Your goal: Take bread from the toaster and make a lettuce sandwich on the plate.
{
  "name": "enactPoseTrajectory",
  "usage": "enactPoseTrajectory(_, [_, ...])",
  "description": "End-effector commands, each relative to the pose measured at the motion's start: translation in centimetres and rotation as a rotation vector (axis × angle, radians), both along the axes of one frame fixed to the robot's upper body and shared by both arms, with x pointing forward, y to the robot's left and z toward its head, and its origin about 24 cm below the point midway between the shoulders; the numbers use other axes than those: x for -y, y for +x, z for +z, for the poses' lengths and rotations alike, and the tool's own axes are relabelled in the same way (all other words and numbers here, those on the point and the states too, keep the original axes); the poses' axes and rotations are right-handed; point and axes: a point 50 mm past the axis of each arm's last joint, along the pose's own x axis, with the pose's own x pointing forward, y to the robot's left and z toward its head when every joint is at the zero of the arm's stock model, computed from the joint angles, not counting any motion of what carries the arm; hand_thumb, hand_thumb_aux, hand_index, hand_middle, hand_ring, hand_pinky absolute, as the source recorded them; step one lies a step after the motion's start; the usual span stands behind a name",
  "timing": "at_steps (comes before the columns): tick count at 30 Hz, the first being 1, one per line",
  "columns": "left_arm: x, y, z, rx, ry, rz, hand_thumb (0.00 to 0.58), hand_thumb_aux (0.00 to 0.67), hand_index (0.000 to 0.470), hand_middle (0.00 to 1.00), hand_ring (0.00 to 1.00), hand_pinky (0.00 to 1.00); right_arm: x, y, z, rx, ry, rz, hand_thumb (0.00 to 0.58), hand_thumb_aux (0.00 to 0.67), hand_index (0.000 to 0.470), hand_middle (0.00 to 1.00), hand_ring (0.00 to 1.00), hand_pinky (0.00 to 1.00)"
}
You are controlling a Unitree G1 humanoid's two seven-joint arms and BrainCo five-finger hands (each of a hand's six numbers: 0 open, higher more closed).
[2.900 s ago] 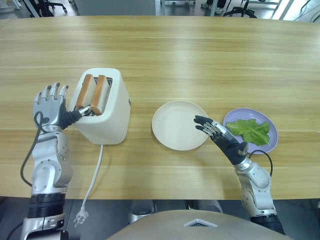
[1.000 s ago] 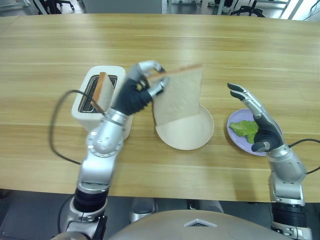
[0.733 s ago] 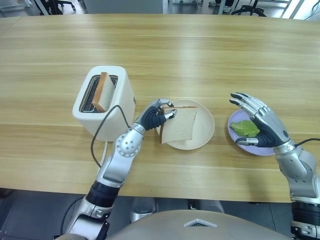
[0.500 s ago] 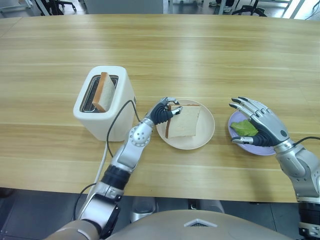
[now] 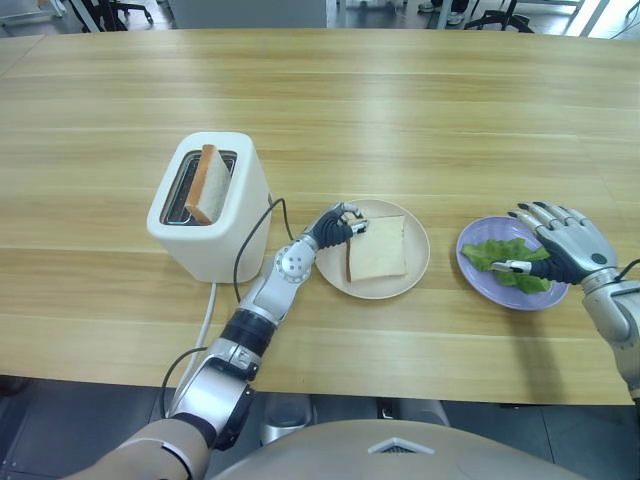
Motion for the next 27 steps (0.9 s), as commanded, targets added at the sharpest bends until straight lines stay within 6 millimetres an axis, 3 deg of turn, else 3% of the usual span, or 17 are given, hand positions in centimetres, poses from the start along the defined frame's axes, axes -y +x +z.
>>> enactPoseTrajectory(1, [-1.6, -1.4, -2.7, -0.107, 0.201, -0.004, 0.580, 0.670, 0.460, 1.00, 1.00, 1.00, 1.0, 0.4, -1.6, -0.069, -0.059, -0.029, 0.000, 0.000, 0.000, 0.00, 0.00, 0.00])
enactPoseTrajectory(2, [-1.9, -1.6, -2.9, -0.121, 0.228, -0.007, 0.580, 0.670, 0.460, 1.00, 1.00, 1.00, 1.3, 0.5, -1.9, -0.074, -0.072, -0.035, 0.000, 0.000, 0.000, 0.00, 0.00, 0.00])
enactPoseTrajectory(3, [-2.1, -1.8, -3.0, -0.130, 0.245, -0.007, 0.000, 0.000, 0.000, 1.00, 1.00, 1.00, 1.6, 0.6, -2.2, -0.083, -0.089, -0.042, 0.000, 0.000, 0.000, 0.00, 0.00, 0.00])
enactPoseTrajectory(4, [-2.4, -1.9, -3.0, -0.120, 0.283, -0.001, 0.000, 0.000, 0.000, 1.00, 1.00, 1.00, 2.0, 0.7, -2.6, -0.101, -0.103, -0.047, 0.000, 0.000, 0.000, 0.00, 0.00, 0.00])
enactPoseTrajectory(5, [-2.7, -1.9, -2.9, -0.103, 0.319, 0.008, 0.000, 0.000, 0.000, 0.66, 0.66, 0.66, 2.2, 0.7, -2.9, -0.111, -0.109, -0.051, 0.000, 0.000, 0.000, 0.00, 0.00, 0.00])
enactPoseTrajectory(6, [-2.9, -1.8, -2.6, -0.075, 0.352, 0.018, 0.000, 0.000, 0.000, 0.39, 0.39, 0.39, 2.5, 0.8, -3.2, -0.127, -0.123, -0.056, 0.000, 0.000, 0.000, 0.00, 0.00, 0.00])
enactPoseTrajectory(7, [-3.1, -1.7, -2.0, -0.032, 0.380, 0.027, 0.000, 0.000, 0.000, 0.39, 0.39, 0.39, 2.8, 0.8, -3.7, -0.148, -0.133, -0.060, 0.000, 0.000, 0.000, 0.00, 0.00, 0.00])
enactPoseTrajectory(8, [-3.1, -1.5, -1.3, 0.011, 0.387, 0.040, 0.000, 0.000, 0.000, 0.00, 0.00, 0.00, 3.1, 0.8, -4.1, -0.157, -0.135, -0.065, 0.000, 0.000, 0.000, 0.00, 0.00, 0.00])
enactPoseTrajectory(10, [-3.2, -1.1, 0.2, 0.104, 0.396, 0.065, 0.000, 0.000, 0.000, 0.00, 0.00, 0.00, 3.6, 0.8, -4.7, -0.181, -0.153, -0.072, 0.000, 0.000, 0.000, 0.00, 0.00, 0.00])
enactPoseTrajectory(12, [-3.0, -0.9, 3.0, 0.262, 0.392, 0.088, 0.000, 0.000, 0.000, 0.00, 0.00, 0.00, 3.8, 0.8, -5.1, -0.193, -0.167, -0.075, 0.000, 0.000, 0.000, 0.00, 0.00, 0.00])
enactPoseTrajectory(16, [-2.0, -1.8, 7.6, 0.473, 0.300, 0.090, 0.000, 0.000, 0.000, 0.00, 0.00, 0.00, 4.2, 0.8, -6.0, -0.230, -0.186, -0.083, 0.023, 0.013, 0.009, 0.00, 0.00, 0.00])
enactPoseTrajectory(18, [-1.7, -2.6, 9.5, 0.551, 0.243, 0.097, 0.000, 0.000, 0.000, 0.00, 0.00, 0.00, 4.3, 0.8, -6.3, -0.233, -0.185, -0.084, 0.241, 0.158, 0.108, 0.00, 0.00, 0.00])
enactPoseTrajectory(19, [-1.6, -3.0, 10.4, 0.584, 0.224, 0.094, 0.000, 0.000, 0.000, 0.00, 0.00, 0.00, 4.2, 0.8, -6.3, -0.227, -0.180, -0.080, 0.496, 0.415, 0.285, 0.00, 0.00, 0.00])
enactPoseTrajectory(20, [-1.5, -3.5, 11.2, 0.616, 0.196, 0.097, 0.000, 0.000, 0.000, 0.00, 0.00, 0.00, 4.1, 0.9, -6.3, -0.217, -0.176, -0.072, 0.563, 0.554, 0.381, 0.00, 0.00, 0.00])
enactPoseTrajectory(21, [-1.5, -3.9, 11.9, 0.637, 0.174, 0.097, 0.000, 0.000, 0.000, 0.00, 0.00, 0.00, 4.0, 1.0, -6.2, -0.207, -0.170, -0.066, 0.563, 0.554, 0.381, 0.00, 0.00, 0.00])
enactPoseTrajectory(22, [-1.4, -4.3, 12.3, 0.654, 0.166, 0.092, 0.000, 0.000, 0.000, 0.00, 0.00, 0.00, 3.8, 1.1, -6.1, -0.195, -0.162, -0.059, 0.580, 0.670, 0.460, 0.00, 0.00, 0.00])
enactPoseTrajectory(27, [-1.7, -6.3, 13.6, 0.709, 0.139, 0.095, 0.000, 0.000, 0.000, 0.00, 0.00, 0.00, 3.0, 1.7, -4.9, -0.108, -0.119, -0.015, 0.580, 0.670, 0.460, 0.00, 0.00, 0.00])
